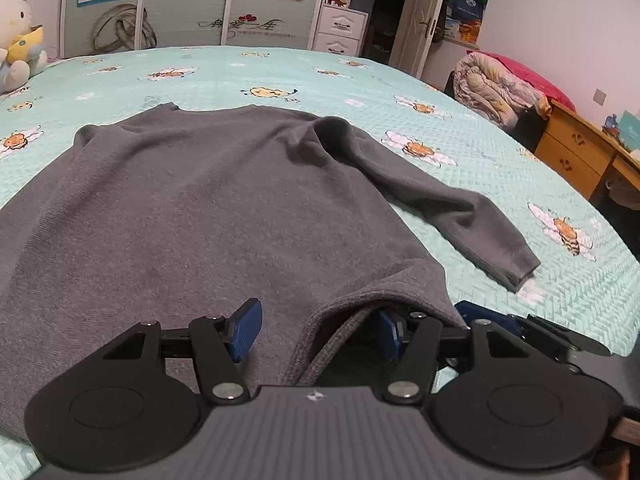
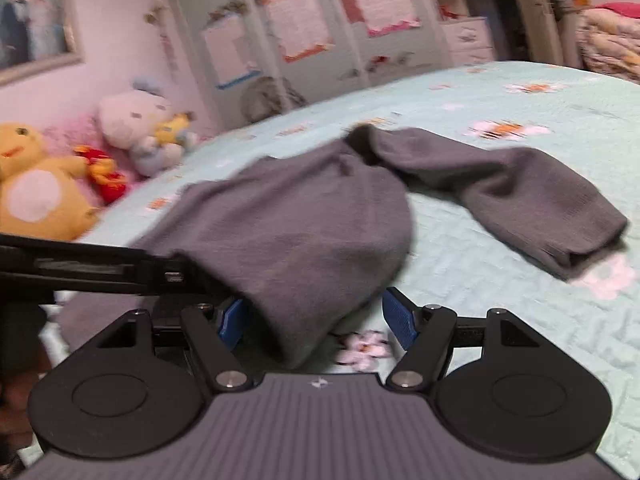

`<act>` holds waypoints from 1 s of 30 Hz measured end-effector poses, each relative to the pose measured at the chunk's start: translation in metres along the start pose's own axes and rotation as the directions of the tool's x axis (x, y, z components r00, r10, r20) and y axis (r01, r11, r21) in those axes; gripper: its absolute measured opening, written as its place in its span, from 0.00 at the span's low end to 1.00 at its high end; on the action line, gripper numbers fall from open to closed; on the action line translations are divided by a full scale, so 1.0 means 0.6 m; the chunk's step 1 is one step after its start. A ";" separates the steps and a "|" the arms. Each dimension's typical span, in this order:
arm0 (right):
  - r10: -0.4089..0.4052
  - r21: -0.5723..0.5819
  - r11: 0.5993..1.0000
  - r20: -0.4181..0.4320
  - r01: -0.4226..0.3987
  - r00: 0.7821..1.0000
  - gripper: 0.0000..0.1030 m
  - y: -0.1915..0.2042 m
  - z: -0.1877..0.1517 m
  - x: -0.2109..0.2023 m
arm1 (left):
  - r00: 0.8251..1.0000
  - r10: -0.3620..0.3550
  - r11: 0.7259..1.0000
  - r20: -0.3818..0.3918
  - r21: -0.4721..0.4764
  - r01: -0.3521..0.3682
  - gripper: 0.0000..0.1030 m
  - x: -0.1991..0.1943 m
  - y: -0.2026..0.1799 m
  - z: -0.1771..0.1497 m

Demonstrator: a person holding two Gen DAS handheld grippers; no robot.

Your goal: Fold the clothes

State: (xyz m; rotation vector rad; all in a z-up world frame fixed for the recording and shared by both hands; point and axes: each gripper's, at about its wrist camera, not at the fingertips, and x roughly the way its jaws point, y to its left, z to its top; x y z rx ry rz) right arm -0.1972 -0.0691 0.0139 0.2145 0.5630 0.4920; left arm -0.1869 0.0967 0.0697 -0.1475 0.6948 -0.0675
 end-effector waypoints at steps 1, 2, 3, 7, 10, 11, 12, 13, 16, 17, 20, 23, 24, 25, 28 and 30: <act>-0.010 0.009 1.000 -0.007 0.010 1.000 0.68 -0.003 -0.001 0.005 | 1.000 0.004 1.000 0.000 0.003 -0.004 0.61 0.000 -0.001 -0.002; -0.016 0.012 1.000 -0.016 0.016 1.000 0.67 -0.004 -0.001 0.010 | 1.000 0.005 1.000 -0.002 0.002 -0.005 0.62 -0.001 -0.002 -0.004; -0.013 0.000 1.000 -0.029 0.013 1.000 0.62 -0.003 -0.002 0.016 | 1.000 0.000 1.000 -0.007 -0.002 0.000 0.62 -0.002 -0.003 -0.007; -0.029 -0.069 0.997 -0.045 0.026 0.999 0.05 0.004 -0.006 0.022 | 0.998 -0.022 1.000 -0.054 0.015 0.022 0.63 -0.004 -0.014 -0.028; -0.089 -0.173 0.981 -0.017 0.084 0.996 0.03 0.014 -0.004 0.005 | 0.997 -0.027 0.999 -0.077 0.031 0.029 0.64 -0.019 -0.016 -0.052; -0.122 -0.228 0.966 0.005 0.120 0.992 0.03 0.019 -0.001 -0.007 | 0.997 -0.022 0.999 -0.077 0.030 0.025 0.65 -0.026 -0.012 -0.060; -0.159 -0.289 0.944 0.032 0.161 0.987 0.03 0.027 0.003 -0.022 | 0.997 -0.018 0.999 -0.077 0.029 0.020 0.65 -0.034 -0.008 -0.069; -0.193 -0.348 0.916 0.061 0.202 0.979 0.03 0.034 0.006 -0.037 | 0.997 -0.014 0.999 -0.078 0.028 0.016 0.66 -0.042 -0.003 -0.077; -0.264 -0.520 0.801 0.138 0.297 0.955 0.03 0.063 0.002 -0.071 | 0.997 -0.001 1.000 -0.079 0.025 0.003 0.67 -0.065 0.010 -0.102; -0.285 -0.573 0.759 0.134 0.309 0.949 0.03 0.070 -0.003 -0.068 | 0.997 0.004 1.000 -0.079 0.024 -0.002 0.67 -0.073 0.014 -0.110; -0.338 -0.625 0.727 0.038 0.286 0.941 0.03 0.060 -0.028 -0.034 | 0.995 0.053 0.999 -0.080 -0.008 -0.053 0.67 -0.096 0.047 -0.130; -0.280 -0.479 0.844 -0.012 0.240 0.960 0.07 0.035 -0.031 -0.036 | 0.990 0.133 0.988 -0.056 -0.067 -0.137 0.67 -0.123 0.097 -0.145; -0.259 -0.426 0.877 -0.026 0.223 0.966 0.17 0.026 -0.032 -0.037 | 0.986 0.163 0.982 -0.048 -0.093 -0.166 0.67 -0.132 0.116 -0.149; -0.237 -0.372 0.905 -0.039 0.206 0.971 0.39 0.018 -0.033 -0.038 | 0.981 0.192 0.973 -0.041 -0.119 -0.196 0.67 -0.141 0.135 -0.153; -0.165 -0.199 0.969 -0.070 0.149 0.984 0.49 -0.008 -0.036 -0.041 | 0.960 0.280 0.940 -0.026 -0.197 -0.279 0.68 -0.166 0.193 -0.166; -0.168 -0.180 0.972 -0.071 0.153 0.983 0.49 -0.003 -0.037 -0.038 | 0.943 0.332 0.914 -0.028 -0.239 -0.329 0.68 -0.177 0.227 -0.172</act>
